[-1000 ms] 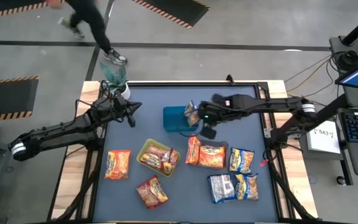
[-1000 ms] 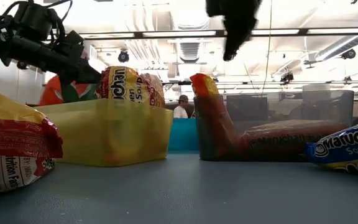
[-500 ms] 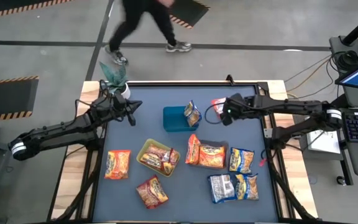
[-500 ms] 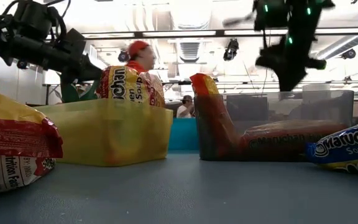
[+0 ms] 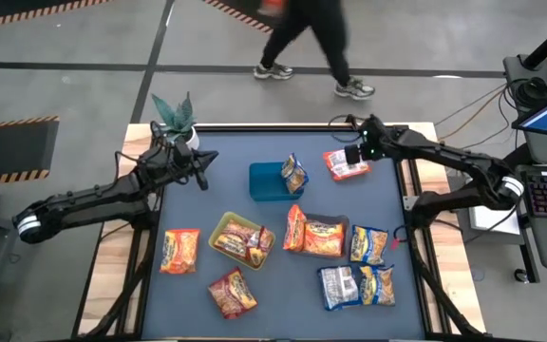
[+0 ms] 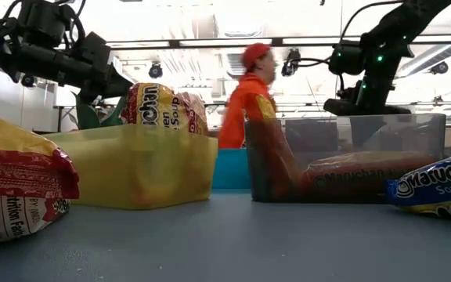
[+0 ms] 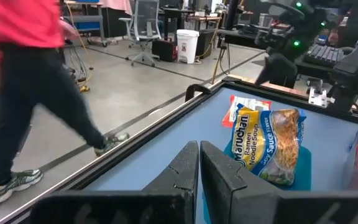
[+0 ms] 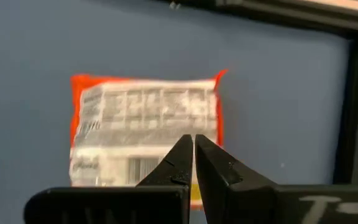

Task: Sort Maruchan noodles
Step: Stack the orange noodle pack on top of the orange noodle pack in the black bin

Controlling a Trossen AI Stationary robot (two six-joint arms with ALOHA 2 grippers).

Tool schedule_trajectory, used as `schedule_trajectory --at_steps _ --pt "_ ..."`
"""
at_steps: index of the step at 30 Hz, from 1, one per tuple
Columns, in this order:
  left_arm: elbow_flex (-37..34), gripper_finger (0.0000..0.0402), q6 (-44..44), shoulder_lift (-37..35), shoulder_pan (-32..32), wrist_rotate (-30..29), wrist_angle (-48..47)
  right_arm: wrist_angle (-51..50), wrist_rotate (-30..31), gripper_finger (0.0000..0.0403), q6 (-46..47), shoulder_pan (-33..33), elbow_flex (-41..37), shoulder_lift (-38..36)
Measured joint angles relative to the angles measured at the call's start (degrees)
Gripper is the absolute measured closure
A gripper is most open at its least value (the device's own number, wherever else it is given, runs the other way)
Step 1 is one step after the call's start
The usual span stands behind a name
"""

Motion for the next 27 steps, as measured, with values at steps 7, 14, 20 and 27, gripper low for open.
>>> schedule_trajectory --at_steps 7,14,20,27 --pt "0.0 0.0402 0.0 1.1 0.0 0.0 0.0 2.1 -4.6 0.0394 -5.7 -5.8 0.0 0.0" --pt "0.0 0.0402 0.0 2.5 0.0 0.0 0.0 10.4 -8.8 0.0394 -6.9 -7.6 -4.9 0.0" --pt "0.0 0.0402 0.0 3.0 0.0 0.0 0.0 19.5 -10.6 0.0394 -3.6 -7.6 -10.2 0.0" --pt "0.0 0.0402 0.0 3.0 0.0 0.0 0.0 19.6 -11.7 0.0375 1.1 -7.6 -11.0 0.0"
